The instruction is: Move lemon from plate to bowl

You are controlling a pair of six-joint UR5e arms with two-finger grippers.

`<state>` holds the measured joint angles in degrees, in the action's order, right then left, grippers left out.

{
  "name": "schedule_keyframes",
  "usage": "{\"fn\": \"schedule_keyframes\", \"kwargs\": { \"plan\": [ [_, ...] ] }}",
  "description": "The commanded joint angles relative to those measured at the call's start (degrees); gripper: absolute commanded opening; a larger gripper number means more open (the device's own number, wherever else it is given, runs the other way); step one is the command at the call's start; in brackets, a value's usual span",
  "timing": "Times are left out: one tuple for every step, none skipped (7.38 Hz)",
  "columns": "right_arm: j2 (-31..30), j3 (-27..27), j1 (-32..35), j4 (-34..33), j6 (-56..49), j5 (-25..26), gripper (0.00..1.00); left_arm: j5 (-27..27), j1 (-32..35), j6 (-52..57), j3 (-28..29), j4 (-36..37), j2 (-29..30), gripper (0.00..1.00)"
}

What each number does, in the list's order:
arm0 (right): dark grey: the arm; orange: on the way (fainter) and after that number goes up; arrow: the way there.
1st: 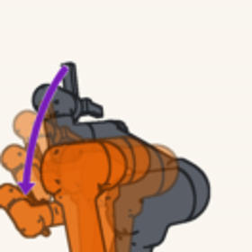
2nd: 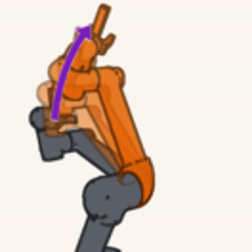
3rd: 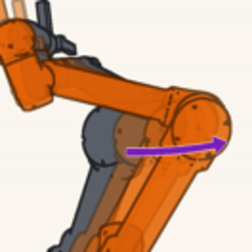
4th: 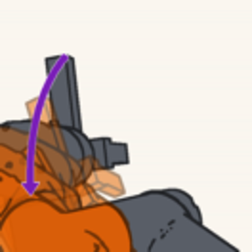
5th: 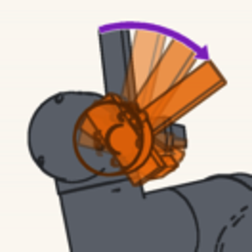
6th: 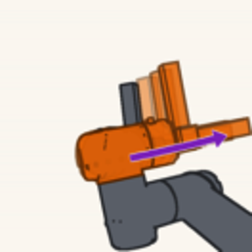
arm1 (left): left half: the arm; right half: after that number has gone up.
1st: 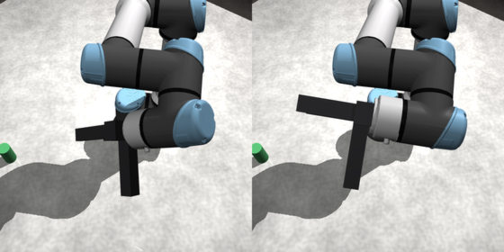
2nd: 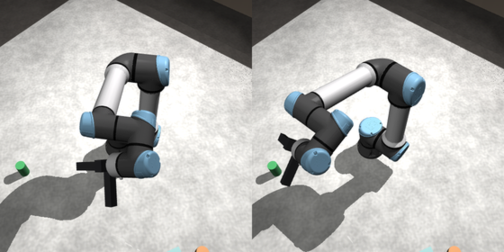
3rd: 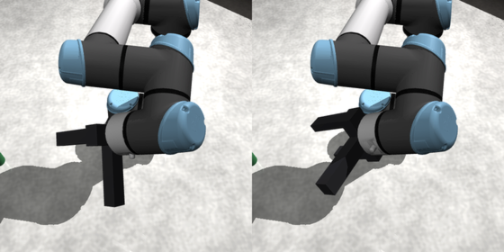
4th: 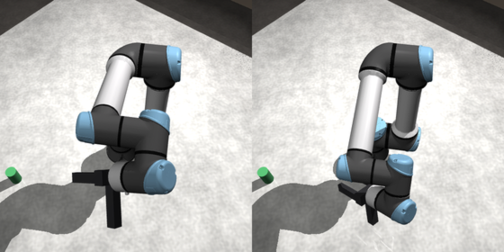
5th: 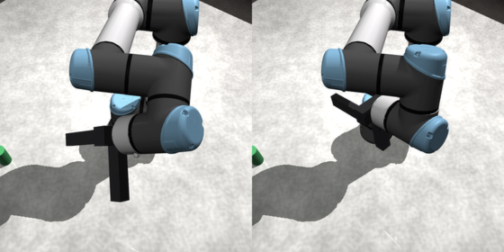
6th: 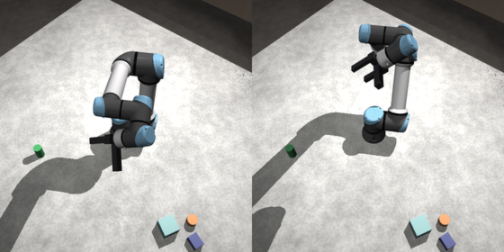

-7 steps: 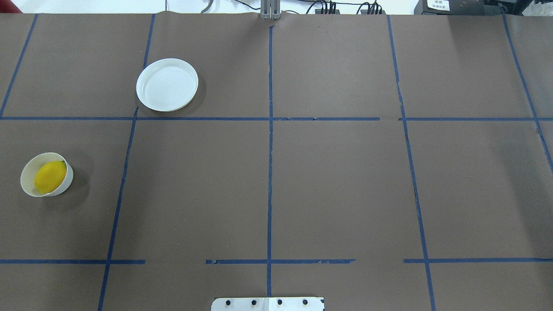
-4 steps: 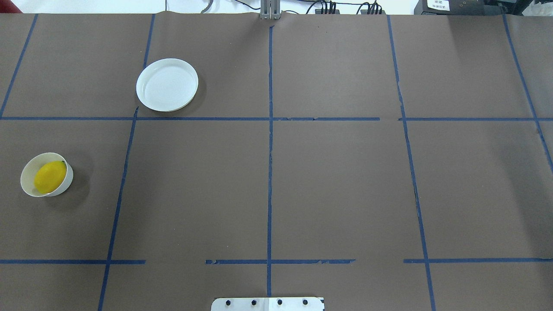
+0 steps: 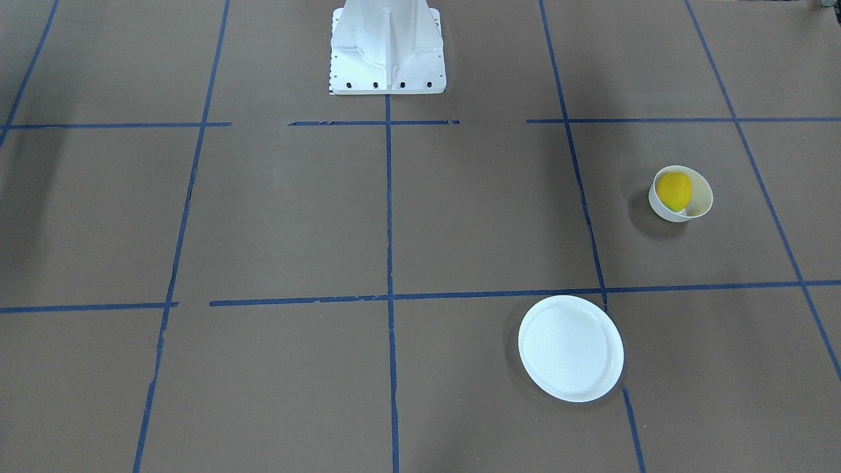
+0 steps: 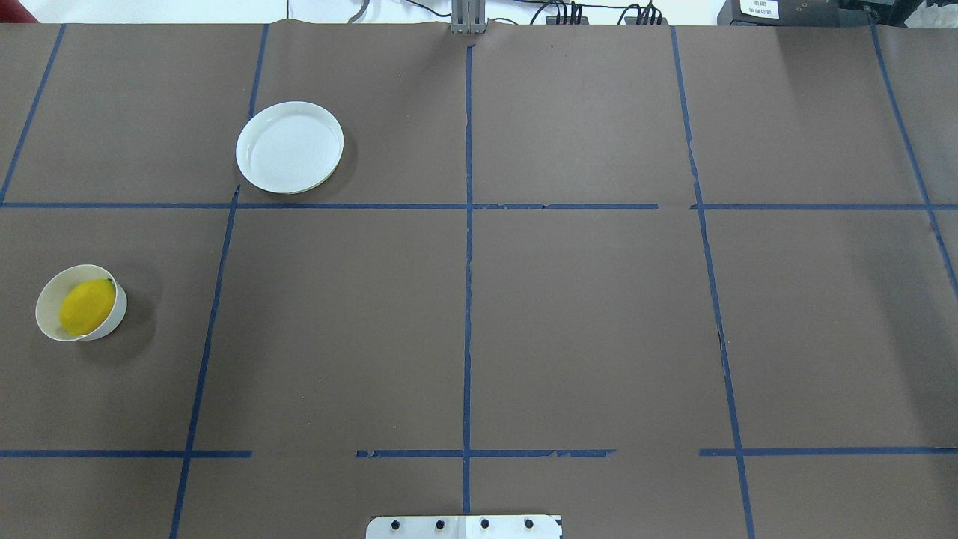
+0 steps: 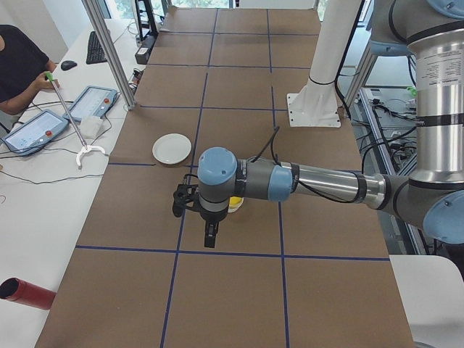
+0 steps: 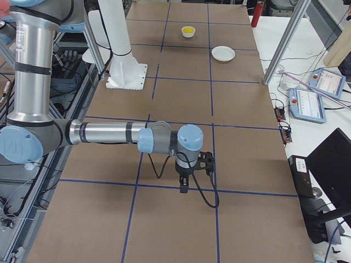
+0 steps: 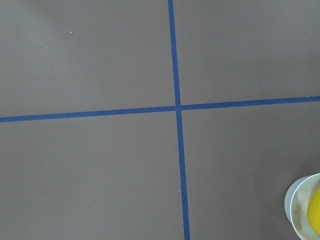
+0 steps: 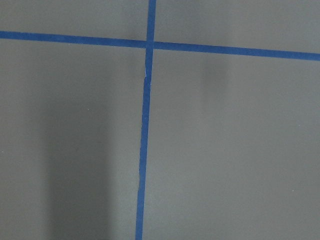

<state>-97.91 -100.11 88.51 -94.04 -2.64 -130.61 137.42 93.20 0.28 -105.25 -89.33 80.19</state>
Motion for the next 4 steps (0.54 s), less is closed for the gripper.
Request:
{"fn": "schedule_keyframes", "kwargs": {
  "plan": [
    [0.0, 0.0, 0.0, 0.0, 0.0, 0.0, 1.0, 3.3, 0.1, -0.1, 0.8, -1.4, -2.5, 1.0],
    [0.0, 0.0, 0.0, 0.0, 0.0, 0.0, 1.0, 1.7, 0.1, 0.0, 0.6, -0.9, -1.8, 1.0],
    [0.0, 0.0, 0.0, 0.0, 0.0, 0.0, 1.0, 1.5, -0.1, -0.4, 0.5, -0.7, -1.6, 1.0],
    [0.0, 0.0, 0.0, 0.0, 0.0, 0.0, 1.0, -0.9, -0.6, -0.4, 0.4, 0.4, -1.3, 1.0]
  ]
}}
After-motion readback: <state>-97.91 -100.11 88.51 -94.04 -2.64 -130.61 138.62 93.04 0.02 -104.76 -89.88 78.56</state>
